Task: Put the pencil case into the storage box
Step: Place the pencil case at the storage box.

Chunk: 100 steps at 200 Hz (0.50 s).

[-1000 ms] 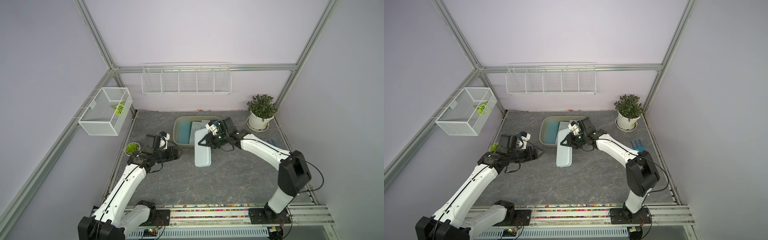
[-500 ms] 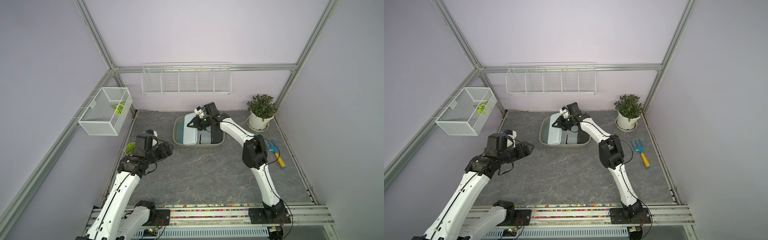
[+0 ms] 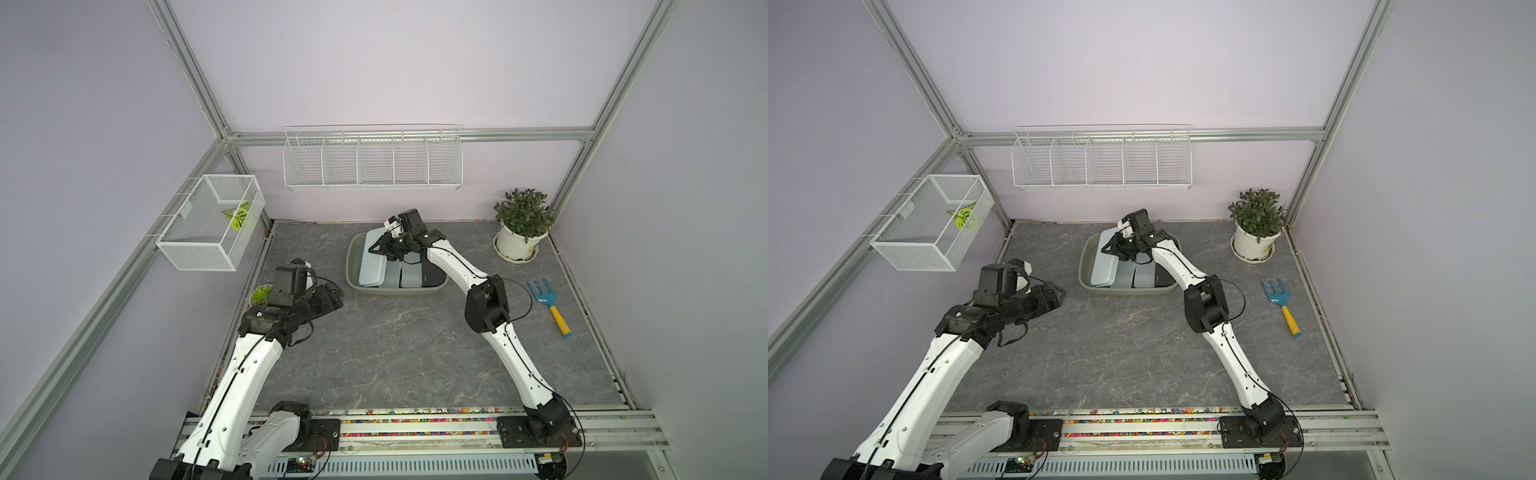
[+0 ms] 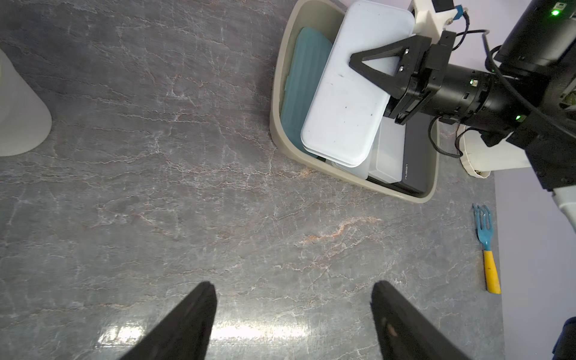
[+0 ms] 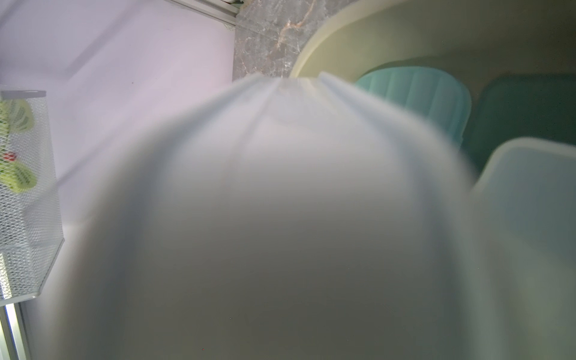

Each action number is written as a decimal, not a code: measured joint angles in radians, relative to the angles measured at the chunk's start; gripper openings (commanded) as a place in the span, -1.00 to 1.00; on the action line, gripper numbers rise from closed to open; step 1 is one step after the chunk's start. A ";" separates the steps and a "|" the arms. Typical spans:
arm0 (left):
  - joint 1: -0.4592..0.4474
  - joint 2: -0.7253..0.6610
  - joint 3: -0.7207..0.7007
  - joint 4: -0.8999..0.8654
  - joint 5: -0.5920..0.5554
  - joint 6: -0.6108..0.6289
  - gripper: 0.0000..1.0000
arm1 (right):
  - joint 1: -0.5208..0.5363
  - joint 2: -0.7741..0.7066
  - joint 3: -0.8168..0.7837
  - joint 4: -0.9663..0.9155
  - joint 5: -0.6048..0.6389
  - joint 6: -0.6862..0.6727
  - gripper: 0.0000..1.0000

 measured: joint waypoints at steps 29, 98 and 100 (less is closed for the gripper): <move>0.004 0.022 0.000 0.001 0.000 0.001 0.65 | 0.010 0.045 0.043 0.001 0.002 0.022 -0.55; 0.017 0.024 0.000 0.010 0.003 0.000 0.69 | 0.027 0.072 0.061 0.023 0.045 0.077 0.09; 0.017 0.025 0.000 0.010 0.003 0.000 0.69 | 0.027 0.072 0.061 0.024 0.045 0.075 0.11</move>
